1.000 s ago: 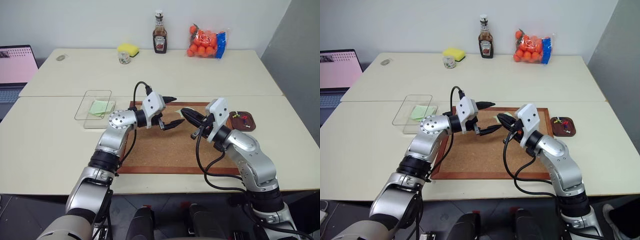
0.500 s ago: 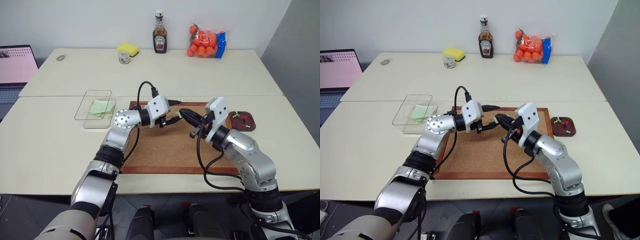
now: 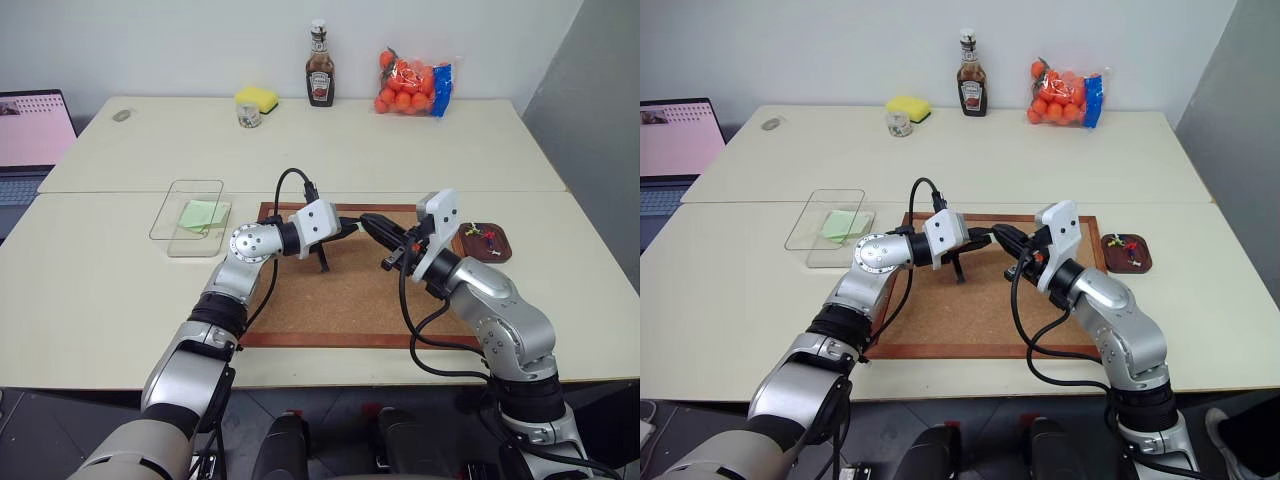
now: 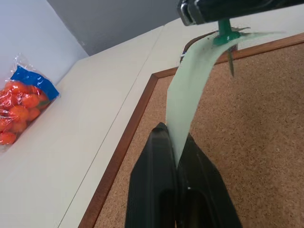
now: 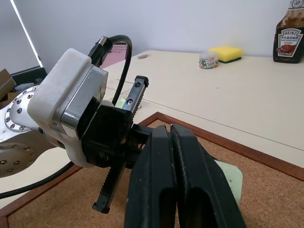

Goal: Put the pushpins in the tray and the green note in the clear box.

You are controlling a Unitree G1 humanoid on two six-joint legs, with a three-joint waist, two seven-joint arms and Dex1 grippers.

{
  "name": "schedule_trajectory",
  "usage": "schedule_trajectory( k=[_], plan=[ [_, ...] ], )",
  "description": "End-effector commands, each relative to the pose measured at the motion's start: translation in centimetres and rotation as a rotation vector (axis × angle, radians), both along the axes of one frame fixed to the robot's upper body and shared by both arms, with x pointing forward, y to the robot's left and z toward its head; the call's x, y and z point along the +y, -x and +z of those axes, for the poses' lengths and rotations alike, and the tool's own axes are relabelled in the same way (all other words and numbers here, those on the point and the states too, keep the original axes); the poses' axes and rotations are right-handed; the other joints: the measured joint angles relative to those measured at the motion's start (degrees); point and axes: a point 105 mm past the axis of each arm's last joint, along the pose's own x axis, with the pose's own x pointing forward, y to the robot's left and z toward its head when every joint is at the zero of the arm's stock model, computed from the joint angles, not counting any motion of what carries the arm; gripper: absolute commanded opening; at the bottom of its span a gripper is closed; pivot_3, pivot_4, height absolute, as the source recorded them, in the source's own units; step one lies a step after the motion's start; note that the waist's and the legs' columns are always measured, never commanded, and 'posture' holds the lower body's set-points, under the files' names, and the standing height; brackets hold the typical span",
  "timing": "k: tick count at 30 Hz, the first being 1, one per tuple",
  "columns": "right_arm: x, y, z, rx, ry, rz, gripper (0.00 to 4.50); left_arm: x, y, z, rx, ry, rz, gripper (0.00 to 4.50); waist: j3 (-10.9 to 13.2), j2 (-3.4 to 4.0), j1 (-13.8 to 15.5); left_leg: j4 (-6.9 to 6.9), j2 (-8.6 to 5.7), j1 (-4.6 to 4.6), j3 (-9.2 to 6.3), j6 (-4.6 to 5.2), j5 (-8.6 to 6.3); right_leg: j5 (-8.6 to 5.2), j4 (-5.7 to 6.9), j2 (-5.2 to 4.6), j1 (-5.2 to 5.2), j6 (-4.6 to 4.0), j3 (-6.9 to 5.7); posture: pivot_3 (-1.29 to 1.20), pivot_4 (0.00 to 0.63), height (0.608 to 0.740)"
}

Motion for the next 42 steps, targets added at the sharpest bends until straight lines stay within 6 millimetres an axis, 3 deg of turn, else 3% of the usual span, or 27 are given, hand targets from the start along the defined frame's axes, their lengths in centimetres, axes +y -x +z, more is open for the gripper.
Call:
schedule_trajectory(
  k=[1, 15, 27, 32, 35, 42],
  plan=[
    [0.2, 0.5, 2.0, -0.067, -0.036, 0.013, 0.0, -0.2, 0.2, 1.2, -0.041, 0.025, -0.029, 0.01, 0.0, 0.0, 0.0, 0.0, 0.0, 0.0, 0.0, 0.0, 0.0, 0.0, 0.0, 0.0, 0.0, 0.0, 0.0, 0.0, 0.15, 0.74],
    [-1.0, -0.6, 3.3, -0.07, -0.158, -0.117, 0.0, 0.0, 1.3, -0.1, -0.036, -0.041, -0.098, 0.01, 0.0, 0.0, -0.01, 0.0, 0.0, 0.0, 0.0, 0.0, 0.0, 0.0, 0.01, 0.0, 0.0, -0.01, 0.0, 0.0, 0.15, 0.74],
    [-1.5, -0.6, 3.8, -0.073, -0.187, -0.147, 0.0, 0.4, 1.1, 0.0, -0.04, -0.026, -0.075, 0.01, 0.0, 0.0, -0.01, 0.0, 0.0, 0.0, 0.0, 0.0, 0.0, 0.01, 0.01, 0.0, 0.0, -0.02, 0.0, 0.0, 0.15, 0.74],
    [-6.2, 0.0, 3.3, -0.089, -0.118, -0.296, 0.0, 1.4, 1.4, 0.5, -0.004, 0.011, -0.055, 0.01, 0.0, 0.0, 0.04, 0.0, 0.0, -0.03, 0.0, 0.0, 0.0, 0.02, -0.02, 0.0, 0.0, -0.04, 0.01, 0.0, 0.15, 0.74],
    [-10.4, 0.5, 1.3, -0.07, -0.015, -0.453, 0.0, 1.9, 2.1, 0.2, 0.028, 0.026, -0.041, 0.01, 0.0, 0.0, 0.19, -0.01, -0.01, -0.05, -0.02, 0.01, 0.0, 0.02, -0.06, -0.03, 0.02, -0.04, 0.02, 0.0, 0.15, 0.74],
    [-15.9, -0.3, -2.5, 0.0, 0.229, -0.689, 0.0, 1.9, 2.9, 0.4, 0.086, 0.058, -0.026, 0.01, 0.0, 0.0, -0.21, 0.01, 0.02, 0.06, 0.03, 0.01, 0.0, 0.0, 0.03, 0.02, 0.01, 0.01, 0.06, 0.0, 0.15, 0.74]
  ],
)
